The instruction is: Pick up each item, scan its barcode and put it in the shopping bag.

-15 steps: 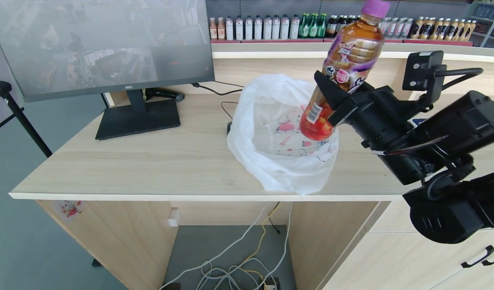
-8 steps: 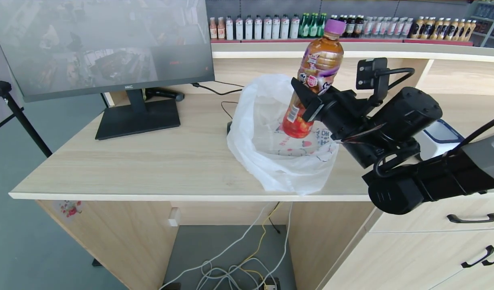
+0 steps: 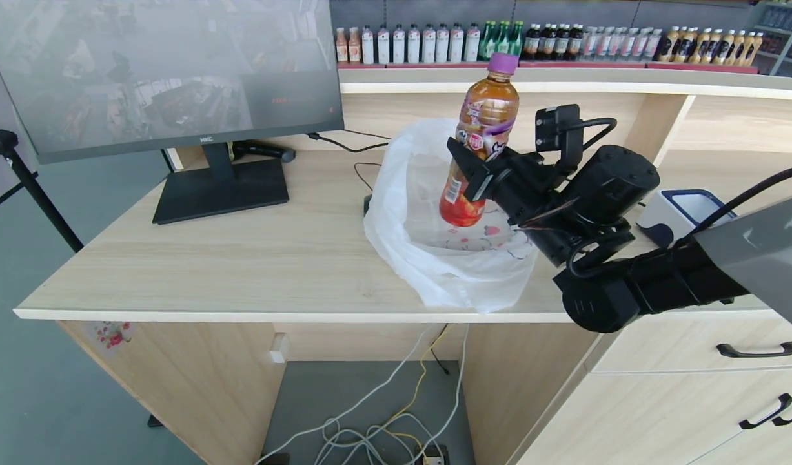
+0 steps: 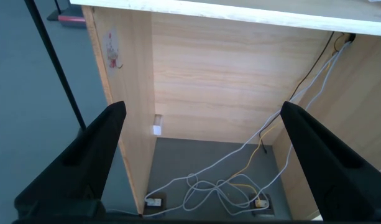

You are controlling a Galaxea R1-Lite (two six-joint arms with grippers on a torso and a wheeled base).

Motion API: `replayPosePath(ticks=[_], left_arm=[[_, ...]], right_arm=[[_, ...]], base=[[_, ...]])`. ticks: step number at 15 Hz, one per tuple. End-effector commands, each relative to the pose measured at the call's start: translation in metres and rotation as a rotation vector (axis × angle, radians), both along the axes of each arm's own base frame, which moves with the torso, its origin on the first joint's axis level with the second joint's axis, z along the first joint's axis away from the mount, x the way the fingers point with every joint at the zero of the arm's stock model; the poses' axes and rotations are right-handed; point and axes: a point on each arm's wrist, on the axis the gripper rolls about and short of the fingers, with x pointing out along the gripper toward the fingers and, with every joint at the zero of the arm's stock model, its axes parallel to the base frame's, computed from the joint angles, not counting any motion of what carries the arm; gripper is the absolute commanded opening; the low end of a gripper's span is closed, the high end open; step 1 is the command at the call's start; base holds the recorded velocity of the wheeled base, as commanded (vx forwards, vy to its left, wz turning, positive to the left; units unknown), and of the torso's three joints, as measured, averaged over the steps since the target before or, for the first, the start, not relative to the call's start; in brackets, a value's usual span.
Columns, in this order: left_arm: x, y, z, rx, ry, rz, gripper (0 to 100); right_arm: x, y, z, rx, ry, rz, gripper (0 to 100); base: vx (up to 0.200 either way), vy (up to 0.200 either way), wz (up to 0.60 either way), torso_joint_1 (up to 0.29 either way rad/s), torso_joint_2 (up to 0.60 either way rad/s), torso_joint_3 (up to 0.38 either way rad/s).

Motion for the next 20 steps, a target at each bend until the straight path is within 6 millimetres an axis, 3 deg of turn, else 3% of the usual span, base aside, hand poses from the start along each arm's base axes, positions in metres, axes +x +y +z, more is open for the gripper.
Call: replayPosePath(ticks=[1, 7, 20], left_arm=[[0.000, 0.000, 0.000, 0.000, 0.000, 0.000, 100], [0.000, 0.000, 0.000, 0.000, 0.000, 0.000, 100], [0.000, 0.000, 0.000, 0.000, 0.000, 0.000, 100]], right_arm=[[0.006, 0.006, -0.006, -0.011, 0.002, 0.002, 0], [0.011, 0.029, -0.017, -0.038, 0.007, 0.032, 0], [0.015, 0.037, -0.038, -0.070, 0.035, 0.034, 0]], base=[[0.000, 0.000, 0.00, 0.000, 0.00, 0.000], [0.000, 0.000, 0.00, 0.000, 0.00, 0.000], [0.000, 0.000, 0.00, 0.000, 0.00, 0.000]])
